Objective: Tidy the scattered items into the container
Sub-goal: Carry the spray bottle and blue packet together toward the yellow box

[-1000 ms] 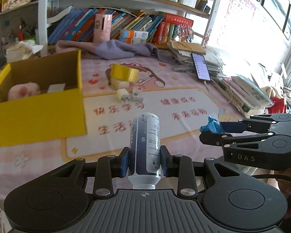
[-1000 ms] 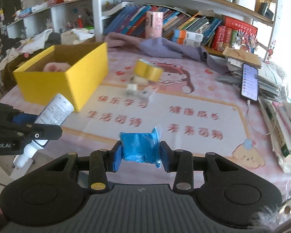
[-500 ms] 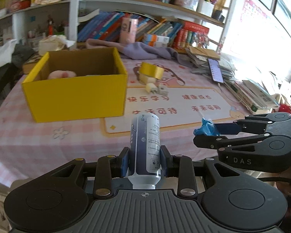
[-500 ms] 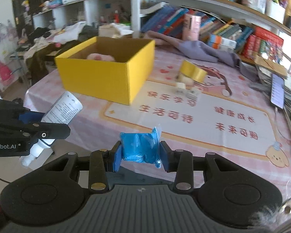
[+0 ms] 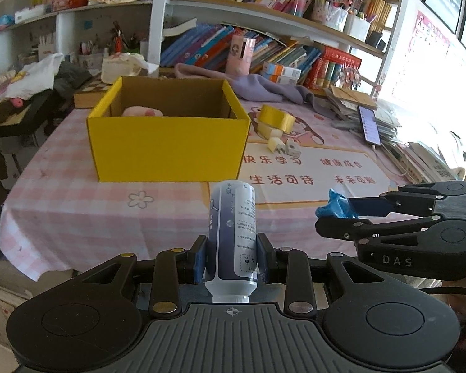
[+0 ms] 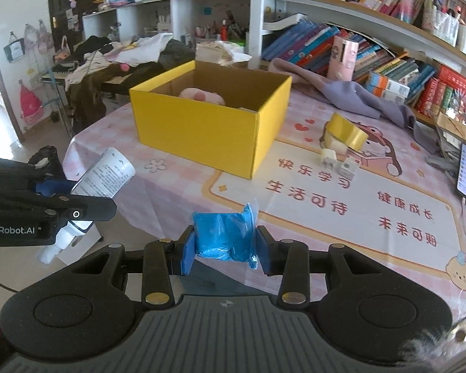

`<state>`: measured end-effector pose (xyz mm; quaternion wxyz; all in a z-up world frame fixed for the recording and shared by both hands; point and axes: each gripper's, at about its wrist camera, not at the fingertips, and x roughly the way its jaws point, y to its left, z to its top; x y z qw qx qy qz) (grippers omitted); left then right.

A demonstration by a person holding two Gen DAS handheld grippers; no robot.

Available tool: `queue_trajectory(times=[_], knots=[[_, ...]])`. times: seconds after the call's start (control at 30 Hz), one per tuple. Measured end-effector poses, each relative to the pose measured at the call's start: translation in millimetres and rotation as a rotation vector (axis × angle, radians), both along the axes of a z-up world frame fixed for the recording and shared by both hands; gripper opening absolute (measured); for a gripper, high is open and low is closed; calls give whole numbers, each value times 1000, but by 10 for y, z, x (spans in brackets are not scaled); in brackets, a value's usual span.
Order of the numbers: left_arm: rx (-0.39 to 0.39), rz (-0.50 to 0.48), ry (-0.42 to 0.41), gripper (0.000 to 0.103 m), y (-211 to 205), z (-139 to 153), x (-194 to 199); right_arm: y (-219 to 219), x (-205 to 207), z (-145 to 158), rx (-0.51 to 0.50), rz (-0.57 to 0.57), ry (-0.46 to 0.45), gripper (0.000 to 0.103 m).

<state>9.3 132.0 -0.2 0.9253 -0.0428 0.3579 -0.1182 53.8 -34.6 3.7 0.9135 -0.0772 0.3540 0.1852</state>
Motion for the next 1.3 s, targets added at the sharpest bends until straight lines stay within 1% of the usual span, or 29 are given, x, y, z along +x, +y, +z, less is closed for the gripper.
queue_trajectory(times=[0.2,0.37,0.67,0.83,0.97,1.3], knots=[[-3,48,-11,31,131,31,-28,168,32,38,-10,64,-11,38],[-5,83,1,31,231,5,-19,292,105,21,-13,113,-6,38],[-2,127,21,31,372,-65,136,457,347,-45,-10,175,8,38],[8,154,16,31,461,-36,335,524,613,-38,-4,197,7,37],[19,162,-10,31,528,53,548,559,847,22,1,209,-22,37],[72,113,-88,31,505,347,1251,531,1526,294,32,225,-106,37]])
